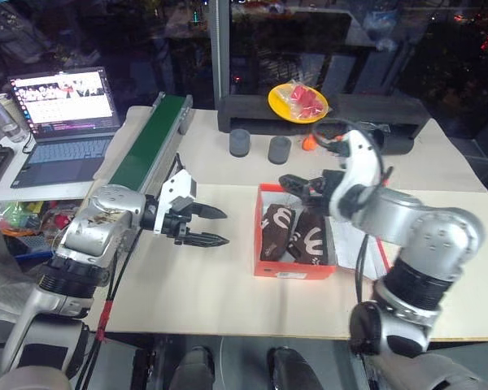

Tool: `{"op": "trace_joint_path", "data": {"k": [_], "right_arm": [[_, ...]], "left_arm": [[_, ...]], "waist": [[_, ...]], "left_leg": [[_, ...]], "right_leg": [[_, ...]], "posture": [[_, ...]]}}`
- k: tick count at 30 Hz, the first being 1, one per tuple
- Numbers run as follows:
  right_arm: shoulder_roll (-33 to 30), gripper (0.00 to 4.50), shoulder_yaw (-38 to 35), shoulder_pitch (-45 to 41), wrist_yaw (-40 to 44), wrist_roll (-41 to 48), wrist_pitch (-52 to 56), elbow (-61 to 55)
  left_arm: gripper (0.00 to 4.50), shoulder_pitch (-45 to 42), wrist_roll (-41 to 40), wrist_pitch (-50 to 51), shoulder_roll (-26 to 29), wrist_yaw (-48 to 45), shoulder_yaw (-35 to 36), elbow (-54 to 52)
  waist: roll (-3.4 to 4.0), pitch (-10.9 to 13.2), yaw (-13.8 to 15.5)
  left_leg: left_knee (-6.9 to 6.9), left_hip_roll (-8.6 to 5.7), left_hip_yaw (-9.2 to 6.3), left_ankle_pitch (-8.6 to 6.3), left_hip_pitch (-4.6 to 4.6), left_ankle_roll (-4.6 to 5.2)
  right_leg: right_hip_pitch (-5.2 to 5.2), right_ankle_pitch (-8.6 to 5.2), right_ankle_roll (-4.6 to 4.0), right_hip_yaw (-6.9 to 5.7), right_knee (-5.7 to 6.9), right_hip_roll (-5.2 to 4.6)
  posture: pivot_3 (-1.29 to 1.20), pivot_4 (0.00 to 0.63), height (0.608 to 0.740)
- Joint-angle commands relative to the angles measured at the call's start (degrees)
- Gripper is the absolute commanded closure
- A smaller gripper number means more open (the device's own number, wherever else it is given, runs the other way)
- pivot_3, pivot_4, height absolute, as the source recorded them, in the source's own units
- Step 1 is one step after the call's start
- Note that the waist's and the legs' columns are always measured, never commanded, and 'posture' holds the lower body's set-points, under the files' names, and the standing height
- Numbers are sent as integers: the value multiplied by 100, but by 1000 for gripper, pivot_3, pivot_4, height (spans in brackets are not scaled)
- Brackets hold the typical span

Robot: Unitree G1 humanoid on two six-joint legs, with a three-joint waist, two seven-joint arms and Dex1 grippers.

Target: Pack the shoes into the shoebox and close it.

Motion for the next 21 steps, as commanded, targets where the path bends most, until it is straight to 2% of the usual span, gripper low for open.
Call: {"op": "trace_joint_path", "data": {"k": [1,4,8,9,10,13,16,21], "right_arm": [[-1603,1776,22,1102,-1,1521,45,-504],[-2648,2799,147,1994,21,2369,45,-775],[-3558,4232,470,2706,131,3109,-64,-1140],[-3738,4466,590,2848,158,3274,-151,-1213],[-3878,4466,678,2947,151,3407,-253,-1249],[-3959,4466,1060,3303,-127,3001,-351,-1228],[-3677,4466,1497,3662,-548,2264,-419,-967],[-2764,4466,1506,3813,-1124,1408,-617,-379]], "left_arm": [[1214,-83,73,-190,-48,-65,27,74],[1214,-111,134,-260,-126,-104,-27,180],[1214,-186,233,-326,-304,-97,-91,317],[1214,-198,262,-353,-341,-92,-111,344],[1214,-205,280,-373,-360,-91,-123,360],[1214,-265,281,-346,-440,-82,-117,369],[1214,-314,304,-360,-480,-90,-111,403],[1214,-349,332,-380,-496,-81,-95,426]], "waist": [[-2,1,57],[-1,1,61],[1,2,-56],[1,2,-64],[0,2,-52],[-1,2,-41],[-1,2,-14],[-7,-2,0]], "left_leg": [[0,0,-1,0,-1,0],[-11,-1,1,-1,1,3],[-13,2,0,4,14,11],[-13,3,0,5,18,13],[-12,3,0,7,19,16],[-12,2,-1,10,21,22],[-7,-2,-1,10,12,22],[-4,-6,-1,10,7,22]], "right_leg": [[5,-1,1,-2,-7,-1],[14,-3,3,1,-32,-1],[23,-2,3,7,-27,5],[25,-2,3,9,-27,6],[26,-2,3,10,-29,8],[31,-2,3,9,-32,6],[32,-2,5,9,-42,3],[27,0,7,10,-42,2]], "posture": [[0,150,719],[0,150,719],[0,150,719],[0,150,719],[0,150,719],[0,150,719],[0,150,719],[0,150,719]]}}
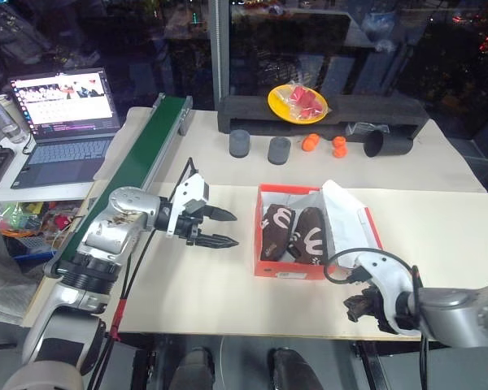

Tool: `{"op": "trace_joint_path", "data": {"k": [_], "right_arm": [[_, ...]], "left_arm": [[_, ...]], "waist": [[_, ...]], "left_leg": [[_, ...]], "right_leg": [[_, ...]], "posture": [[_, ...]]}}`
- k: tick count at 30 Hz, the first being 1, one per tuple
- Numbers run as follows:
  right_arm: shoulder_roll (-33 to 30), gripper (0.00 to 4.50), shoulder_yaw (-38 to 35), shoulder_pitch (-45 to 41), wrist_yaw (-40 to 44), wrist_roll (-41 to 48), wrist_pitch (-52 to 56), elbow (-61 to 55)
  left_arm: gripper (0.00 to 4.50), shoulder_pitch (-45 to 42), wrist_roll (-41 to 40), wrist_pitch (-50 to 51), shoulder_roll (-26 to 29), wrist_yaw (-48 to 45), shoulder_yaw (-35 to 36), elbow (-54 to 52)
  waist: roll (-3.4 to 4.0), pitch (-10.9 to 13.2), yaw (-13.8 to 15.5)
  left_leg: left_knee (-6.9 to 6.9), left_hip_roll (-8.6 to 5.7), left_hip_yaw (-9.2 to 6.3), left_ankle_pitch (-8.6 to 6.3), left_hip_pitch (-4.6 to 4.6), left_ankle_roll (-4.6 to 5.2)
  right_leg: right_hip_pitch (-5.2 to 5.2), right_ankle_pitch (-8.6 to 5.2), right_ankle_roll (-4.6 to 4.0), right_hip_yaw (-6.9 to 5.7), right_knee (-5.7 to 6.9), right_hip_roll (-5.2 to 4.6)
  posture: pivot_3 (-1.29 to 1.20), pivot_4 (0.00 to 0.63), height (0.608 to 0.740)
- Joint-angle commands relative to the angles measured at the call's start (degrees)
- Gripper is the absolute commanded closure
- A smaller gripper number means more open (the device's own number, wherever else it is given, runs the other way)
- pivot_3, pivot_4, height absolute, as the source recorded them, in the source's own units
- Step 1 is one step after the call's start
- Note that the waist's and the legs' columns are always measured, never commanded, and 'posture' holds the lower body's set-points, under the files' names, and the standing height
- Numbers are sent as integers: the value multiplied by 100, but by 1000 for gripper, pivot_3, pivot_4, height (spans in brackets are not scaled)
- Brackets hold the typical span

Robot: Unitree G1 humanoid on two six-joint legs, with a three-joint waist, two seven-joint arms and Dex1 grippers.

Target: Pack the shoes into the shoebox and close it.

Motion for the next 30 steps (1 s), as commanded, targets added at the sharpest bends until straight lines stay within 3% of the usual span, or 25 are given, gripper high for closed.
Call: {"op": "trace_joint_path", "data": {"k": [1,3,7,14,22,27,30], "right_arm": [[408,4466,-118,-51,-316,-616,-176,288],[913,4466,-265,-128,-542,-937,-260,646],[2308,4466,-1378,-628,-1425,-1270,-578,1564],[3703,4466,-3045,-1733,-2684,-1364,-1326,2590],[4003,4466,-3644,-2537,-2754,-1723,-2710,3741],[3629,4466,-3425,-2702,-2115,-2213,-3353,4374],[3455,4466,-3237,-2632,-1922,-2314,-3207,4340]], "left_arm": [[1214,-154,7,-125,-4,-18,99,-58],[1214,-151,6,-109,-3,-1,112,-78],[1214,-125,2,-73,9,43,144,-140],[1214,-151,13,-15,50,74,180,-184],[1214,-282,38,23,55,84,179,-150],[1214,-363,50,45,84,60,170,-138],[1214,-419,73,34,111,47,171,-94]], "waist": [[0,0,-3],[-1,-1,-4],[-1,-2,-33],[2,-2,-28],[3,-3,-38],[4,-4,-42],[4,-4,-32]], "left_leg": [[0,0,0,0,1,0],[0,4,-1,0,5,0],[2,6,-1,0,6,0],[8,5,0,1,4,0],[8,3,1,1,6,0],[7,2,1,1,7,0],[7,1,1,1,6,0]], "right_leg": [[-1,0,0,1,2,1],[3,0,0,-1,2,4],[3,3,0,1,2,8],[4,10,6,1,4,6],[7,11,7,2,5,4],[7,11,7,2,6,4],[7,11,7,2,6,4]], "posture": [[0,150,719],[0,150,719],[0,150,719],[0,150,719],[0,150,719],[0,150,719],[0,150,719]]}}
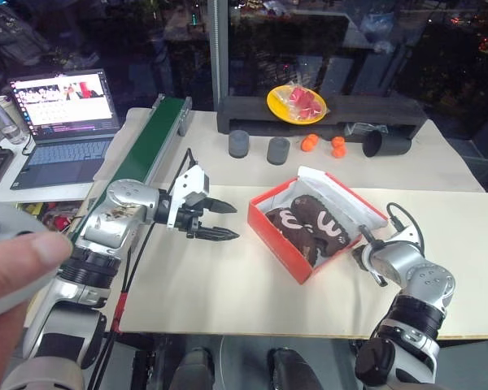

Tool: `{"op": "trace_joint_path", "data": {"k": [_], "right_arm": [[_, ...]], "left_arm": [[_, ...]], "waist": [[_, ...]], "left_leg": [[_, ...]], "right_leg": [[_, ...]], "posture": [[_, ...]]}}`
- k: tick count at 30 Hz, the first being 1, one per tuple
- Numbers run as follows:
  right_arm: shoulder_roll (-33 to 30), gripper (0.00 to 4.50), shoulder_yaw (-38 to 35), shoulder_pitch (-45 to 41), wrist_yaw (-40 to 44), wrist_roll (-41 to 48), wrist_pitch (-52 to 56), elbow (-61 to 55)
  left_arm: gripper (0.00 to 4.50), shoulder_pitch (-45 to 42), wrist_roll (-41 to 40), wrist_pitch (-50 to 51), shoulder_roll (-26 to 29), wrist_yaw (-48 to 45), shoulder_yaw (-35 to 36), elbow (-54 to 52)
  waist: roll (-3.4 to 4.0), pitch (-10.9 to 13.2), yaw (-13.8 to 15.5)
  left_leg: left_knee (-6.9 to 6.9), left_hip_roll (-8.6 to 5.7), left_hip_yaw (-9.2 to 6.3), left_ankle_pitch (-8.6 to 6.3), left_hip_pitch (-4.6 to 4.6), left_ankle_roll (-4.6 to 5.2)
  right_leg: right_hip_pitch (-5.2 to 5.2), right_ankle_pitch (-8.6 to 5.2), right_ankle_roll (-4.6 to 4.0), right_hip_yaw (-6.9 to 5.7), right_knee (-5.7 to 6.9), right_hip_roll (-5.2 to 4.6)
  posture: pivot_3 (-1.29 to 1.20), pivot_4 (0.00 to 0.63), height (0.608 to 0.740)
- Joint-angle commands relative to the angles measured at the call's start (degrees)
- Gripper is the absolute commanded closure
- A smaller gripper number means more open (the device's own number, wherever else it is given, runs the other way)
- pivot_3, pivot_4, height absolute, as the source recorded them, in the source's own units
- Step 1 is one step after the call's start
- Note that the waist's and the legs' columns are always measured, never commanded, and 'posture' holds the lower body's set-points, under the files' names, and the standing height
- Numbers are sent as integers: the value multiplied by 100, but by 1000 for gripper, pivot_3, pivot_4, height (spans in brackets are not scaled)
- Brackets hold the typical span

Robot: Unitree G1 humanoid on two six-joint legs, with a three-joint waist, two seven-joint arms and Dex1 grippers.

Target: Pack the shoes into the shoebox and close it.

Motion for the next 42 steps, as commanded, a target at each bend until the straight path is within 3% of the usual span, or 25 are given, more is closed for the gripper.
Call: {"op": "trace_joint_path", "data": {"k": [1,6,11,23,33,42], "right_arm": [[-297,4466,221,106,262,-260,66,-98],[-789,4466,698,355,504,-464,776,-780],[-834,4466,880,450,627,-351,1605,-1480],[318,4466,1451,244,788,-575,2776,-2511],[1177,4466,1886,-231,1124,-1101,3152,-2615],[347,4466,1351,-153,1814,-1641,3572,-2742]], "left_arm": [[1214,-211,4,-9,91,-25,115,-69],[1214,-246,19,-20,93,9,114,-28],[1214,-301,46,-42,65,37,111,42],[1214,-475,138,-116,-8,31,82,233],[1214,-613,212,-201,-73,20,89,419],[1214,-601,234,-217,-123,20,105,431]], "waist": [[1,0,3],[7,2,7],[9,2,-37],[10,1,-25],[12,1,-19],[13,1,14]], "left_leg": [[0,0,0,0,-1,0],[-2,-1,0,0,-2,0],[-2,0,0,0,1,0],[0,-1,0,0,5,0],[0,0,-1,0,4,0],[4,-4,-2,0,-2,0]], "right_leg": [[0,0,0,0,0,0],[-4,0,0,0,3,-1],[-8,0,0,4,13,1],[-14,-5,-5,3,41,0],[-19,-5,-5,1,46,2],[-19,-5,-5,-2,45,-3]], "posture": [[0,150,719],[0,150,719],[0,150,719],[0,150,719],[0,150,719],[0,150,719]]}}
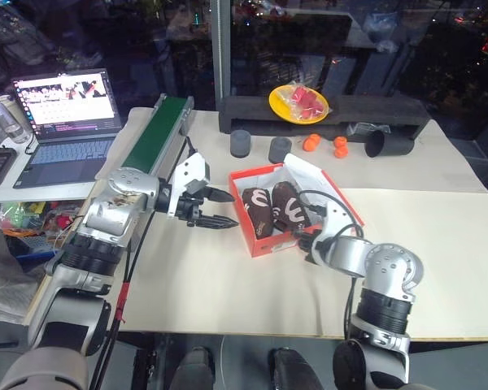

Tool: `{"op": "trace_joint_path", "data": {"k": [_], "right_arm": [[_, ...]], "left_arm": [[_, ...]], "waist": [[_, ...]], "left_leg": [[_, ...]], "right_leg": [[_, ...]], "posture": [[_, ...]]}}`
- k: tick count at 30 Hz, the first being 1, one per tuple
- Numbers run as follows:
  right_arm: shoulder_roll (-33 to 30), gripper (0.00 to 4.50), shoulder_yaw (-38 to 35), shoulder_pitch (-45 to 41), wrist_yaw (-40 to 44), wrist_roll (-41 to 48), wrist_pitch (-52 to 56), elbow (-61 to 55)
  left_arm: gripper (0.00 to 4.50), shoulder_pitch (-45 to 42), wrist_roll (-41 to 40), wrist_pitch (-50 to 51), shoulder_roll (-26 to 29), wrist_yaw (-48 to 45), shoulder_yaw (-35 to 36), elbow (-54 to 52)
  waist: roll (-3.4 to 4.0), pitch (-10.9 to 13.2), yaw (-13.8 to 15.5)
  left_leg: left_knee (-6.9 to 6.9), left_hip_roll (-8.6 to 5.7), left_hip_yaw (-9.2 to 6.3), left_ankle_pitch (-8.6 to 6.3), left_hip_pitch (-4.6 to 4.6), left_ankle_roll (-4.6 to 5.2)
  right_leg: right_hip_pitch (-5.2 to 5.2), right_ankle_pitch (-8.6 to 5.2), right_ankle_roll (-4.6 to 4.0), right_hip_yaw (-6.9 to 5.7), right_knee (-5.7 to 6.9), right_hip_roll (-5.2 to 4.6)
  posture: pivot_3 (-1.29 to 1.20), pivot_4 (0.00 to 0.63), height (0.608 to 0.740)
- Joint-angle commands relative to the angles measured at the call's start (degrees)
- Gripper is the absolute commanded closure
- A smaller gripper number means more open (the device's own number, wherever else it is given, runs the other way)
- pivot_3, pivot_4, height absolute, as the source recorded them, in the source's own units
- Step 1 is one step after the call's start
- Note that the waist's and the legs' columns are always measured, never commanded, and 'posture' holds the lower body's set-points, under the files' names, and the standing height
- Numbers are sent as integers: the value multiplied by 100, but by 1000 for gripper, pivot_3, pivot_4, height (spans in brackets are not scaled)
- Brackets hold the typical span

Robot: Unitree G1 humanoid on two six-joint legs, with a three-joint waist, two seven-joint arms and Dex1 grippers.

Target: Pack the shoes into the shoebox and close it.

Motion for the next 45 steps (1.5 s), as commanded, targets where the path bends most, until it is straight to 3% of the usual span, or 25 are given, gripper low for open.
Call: {"op": "trace_joint_path", "data": {"k": [1,8,17,25,32,39,45], "right_arm": [[-270,4466,-399,-58,322,-224,225,-307],[-40,4466,-1571,-489,460,-713,-138,451],[-575,4466,-2879,-1365,352,-826,-2497,3450],[-1078,4466,-3268,-1812,773,-313,-4105,5605],[-1298,4466,-3189,-2136,1144,33,-5008,7058],[-1414,4466,-3341,-2374,1737,622,-5715,7629],[-1238,4466,-3052,-2489,2824,1176,-5679,6672]], "left_arm": [[1214,-142,-9,-112,-16,10,103,-51],[1214,-175,10,-139,-76,14,88,-7],[1214,-226,30,-187,-76,-12,85,56],[1214,-297,64,-263,-86,-39,60,171],[1214,-455,129,-371,-145,-82,29,386],[1214,-514,178,-423,-176,-130,31,434],[1214,-524,207,-381,-157,-165,43,388]], "waist": [[0,0,-12],[1,0,-48],[4,2,-25],[5,2,-66],[4,2,-214],[4,3,-250],[12,9,-238]], "left_leg": [[0,1,0,0,1,0],[-1,1,0,0,6,0],[-3,-3,1,0,3,0],[-6,-3,2,0,22,0],[-6,-2,4,0,26,0],[-6,-1,4,0,31,0],[-20,-2,5,0,22,-1]], "right_leg": [[0,0,0,0,1,2],[0,0,0,2,6,4],[2,0,1,1,0,0],[17,0,1,3,0,1],[21,0,1,9,-2,3],[24,0,1,11,0,4],[12,0,2,12,-4,3]], "posture": [[0,150,719],[0,150,719],[0,150,719],[0,150,719],[0,150,719],[0,150,719],[0,150,719]]}}
